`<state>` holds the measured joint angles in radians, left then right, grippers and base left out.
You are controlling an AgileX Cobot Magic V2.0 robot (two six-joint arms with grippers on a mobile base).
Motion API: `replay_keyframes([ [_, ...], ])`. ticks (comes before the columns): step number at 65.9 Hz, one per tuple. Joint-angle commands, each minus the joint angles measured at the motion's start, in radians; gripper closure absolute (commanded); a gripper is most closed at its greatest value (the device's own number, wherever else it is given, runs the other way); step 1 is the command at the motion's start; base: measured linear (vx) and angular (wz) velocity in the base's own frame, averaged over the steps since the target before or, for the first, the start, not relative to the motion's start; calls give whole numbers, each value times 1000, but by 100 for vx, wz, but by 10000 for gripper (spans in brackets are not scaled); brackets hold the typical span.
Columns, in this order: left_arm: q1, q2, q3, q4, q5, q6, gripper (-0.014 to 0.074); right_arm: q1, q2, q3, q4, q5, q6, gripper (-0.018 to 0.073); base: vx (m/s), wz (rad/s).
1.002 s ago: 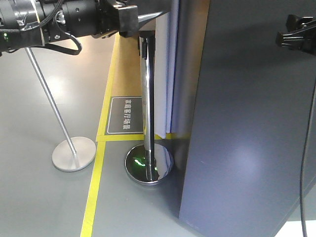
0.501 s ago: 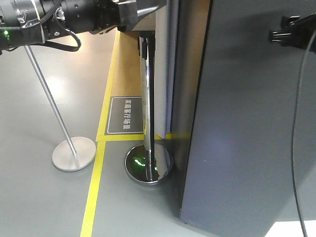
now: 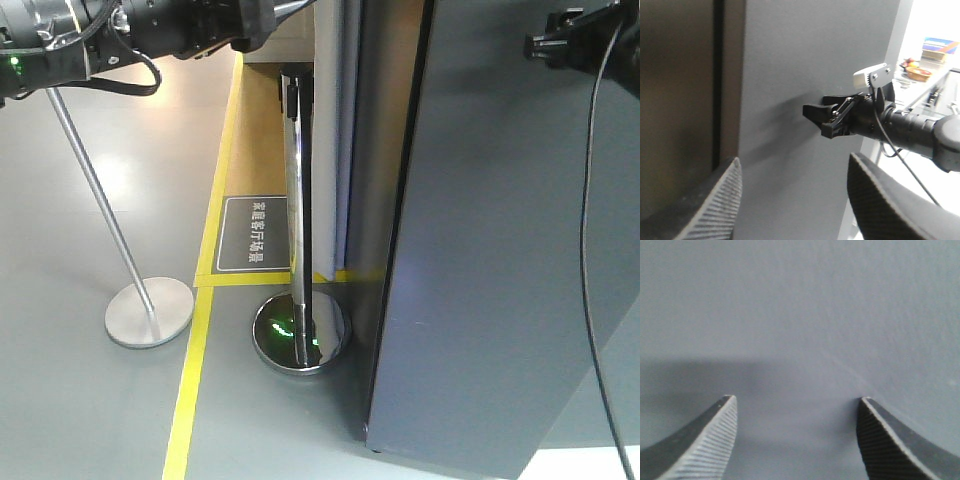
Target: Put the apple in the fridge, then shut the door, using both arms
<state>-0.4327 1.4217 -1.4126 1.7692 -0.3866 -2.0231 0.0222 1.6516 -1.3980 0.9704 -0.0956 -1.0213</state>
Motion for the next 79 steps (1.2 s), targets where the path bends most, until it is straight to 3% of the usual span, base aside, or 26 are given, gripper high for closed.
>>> replay_keyframes([
  [1,-5,-33,-22,21,62,1,148,-5,11,-91,-26,-23,-31,89,0,0],
  [30,-5,-33,-22,21,103,1,148,-153,79,-205,47,181,-31,95,0,0],
  [57,-5,-33,-22,21,157,20,148,-154,45,-212,-5,249,-45,103,0,0],
  [68,-5,-34,-22,21,256,117,162,-154,-49,-212,-5,380,-46,202,0,0],
  [79,-5,-34,-22,20,408,198,223,-154,-176,-211,-5,580,-46,417,0,0],
])
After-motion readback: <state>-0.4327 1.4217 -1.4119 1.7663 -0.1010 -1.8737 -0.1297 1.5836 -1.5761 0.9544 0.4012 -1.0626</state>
